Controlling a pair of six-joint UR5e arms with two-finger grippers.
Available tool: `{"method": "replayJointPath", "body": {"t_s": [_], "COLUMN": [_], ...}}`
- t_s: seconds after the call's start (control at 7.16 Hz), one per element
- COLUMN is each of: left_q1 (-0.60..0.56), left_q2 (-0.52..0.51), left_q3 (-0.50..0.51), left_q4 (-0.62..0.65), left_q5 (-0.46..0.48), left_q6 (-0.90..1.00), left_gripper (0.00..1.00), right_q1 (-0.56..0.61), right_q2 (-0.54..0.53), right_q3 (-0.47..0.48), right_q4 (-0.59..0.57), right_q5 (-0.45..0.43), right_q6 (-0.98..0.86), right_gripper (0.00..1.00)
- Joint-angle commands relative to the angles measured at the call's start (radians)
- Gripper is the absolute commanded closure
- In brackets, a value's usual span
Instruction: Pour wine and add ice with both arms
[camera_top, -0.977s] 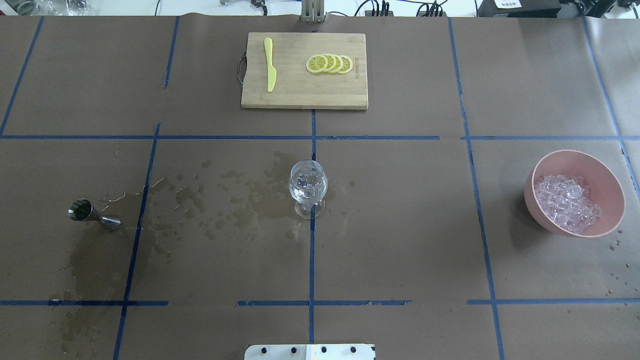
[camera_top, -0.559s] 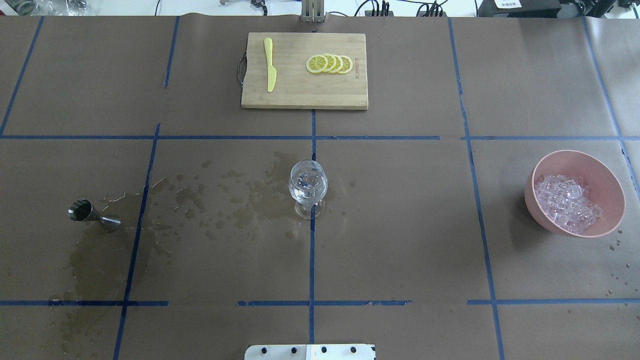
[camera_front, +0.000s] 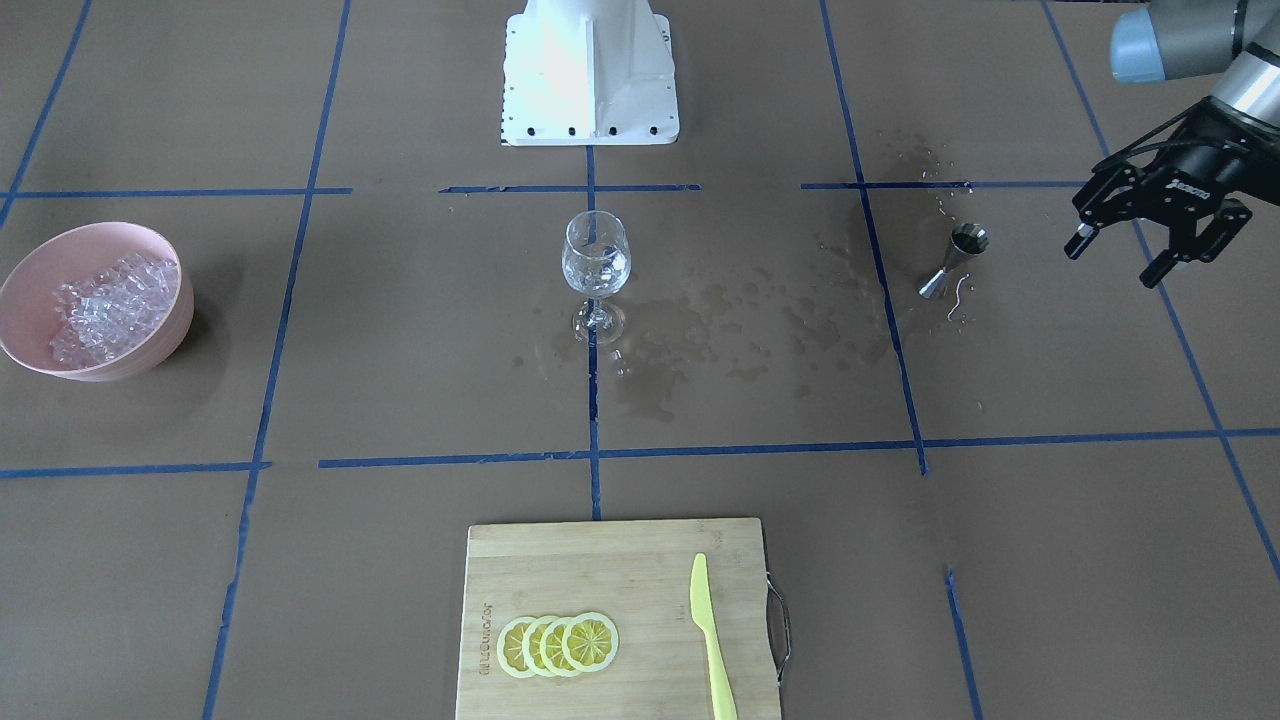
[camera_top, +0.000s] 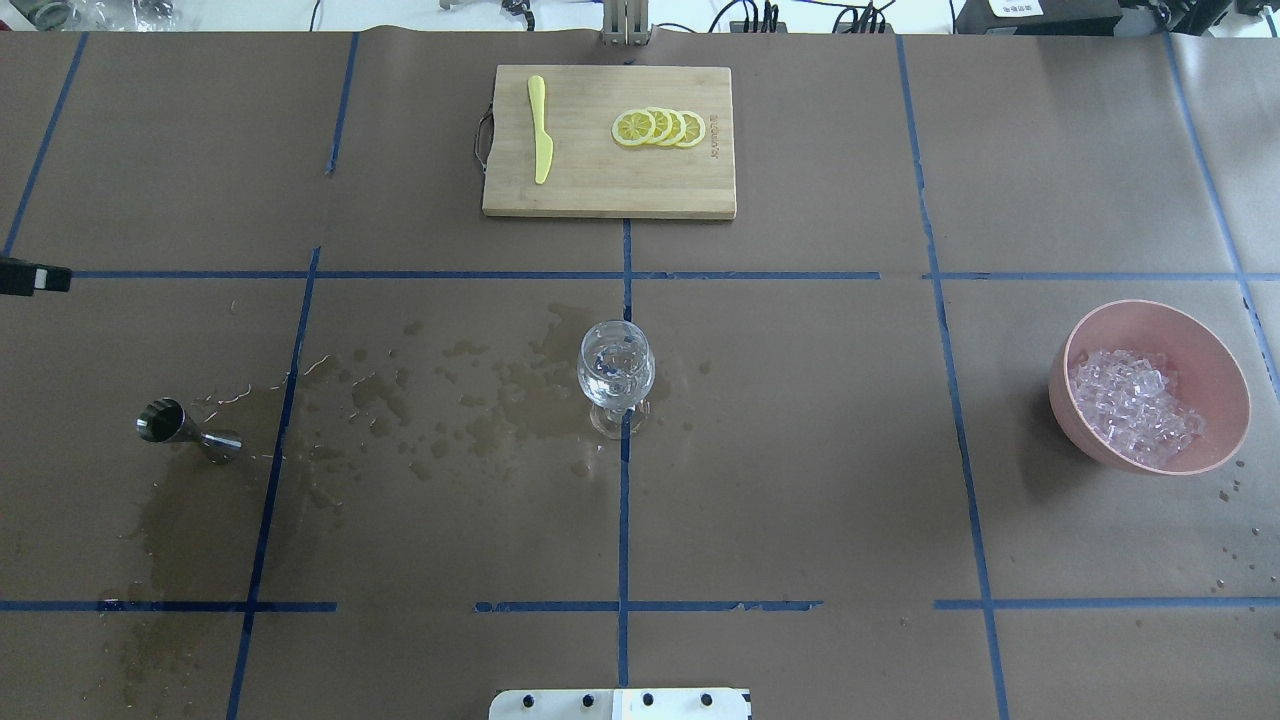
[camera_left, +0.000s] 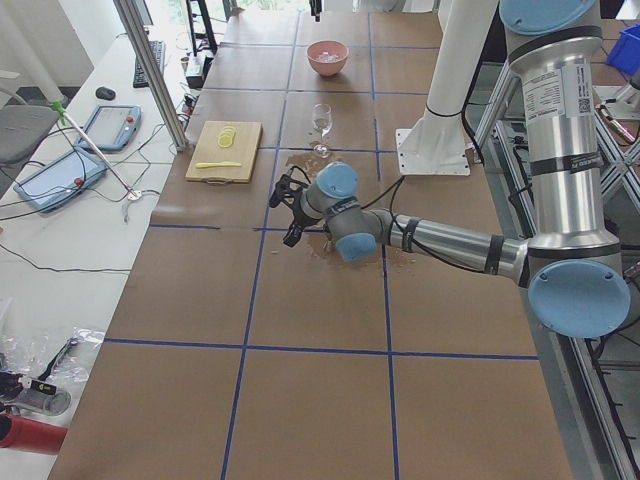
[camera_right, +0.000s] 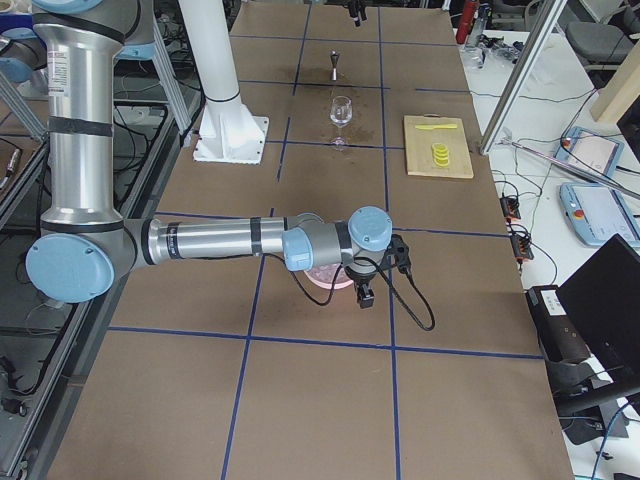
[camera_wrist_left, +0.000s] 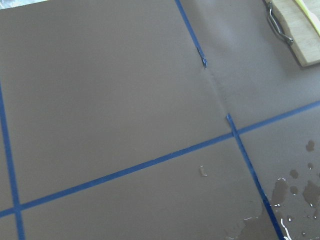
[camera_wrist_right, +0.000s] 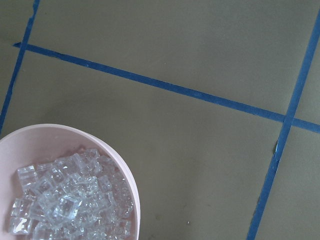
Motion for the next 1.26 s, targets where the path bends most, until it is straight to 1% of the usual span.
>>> {"method": "replayJointPath", "body": {"t_s": [0.0,0.14,0.28,0.42,0.56,0.7,0.84,0.98,1.12], "left_q1": [0.175,0.274,0.419,0.597,0.705,0.746,0.802,0.85,0.872], "left_q2": [0.13,0.164,0.165,0.168,0.171,0.174,0.174,0.172,0.16], "left_q3": [-0.003,-0.003,-0.001,-0.001,-0.001,0.002,0.009,0.069,0.087], "left_q4": [-0.252,-0.296,-0.31,-0.309,-0.309,-0.31,-0.309,-0.312,-0.313], "left_q5": [0.273,0.443,0.632,0.89,1.046,1.124,1.234,1.317,1.356], "left_q6": [-0.066,-0.094,-0.193,-0.235,-0.238,-0.238,-0.238,-0.241,-0.252], "left_gripper": [0.01,0.02,0.01,0.01,0.01,0.01,0.01,0.01,0.01], "right_q1": [-0.004,-0.004,-0.004,-0.007,-0.008,-0.013,-0.013,-0.013,-0.013], "right_q2": [0.0,0.0,0.0,0.0,0.0,0.0,0.0,0.0,0.0], "right_q3": [0.002,0.002,0.002,0.003,0.002,0.002,0.002,0.003,0.003], "right_q4": [0.0,0.0,0.0,0.0,0.0,0.0,0.0,0.0,0.0], "right_q5": [0.005,0.005,0.005,0.005,0.003,0.003,0.003,0.003,0.003], "right_q6": [0.002,0.006,0.027,0.034,0.032,0.034,0.034,0.034,0.034], "right_gripper": [0.0,0.0,0.0,0.0,0.0,0.0,0.0,0.0,0.0]}}
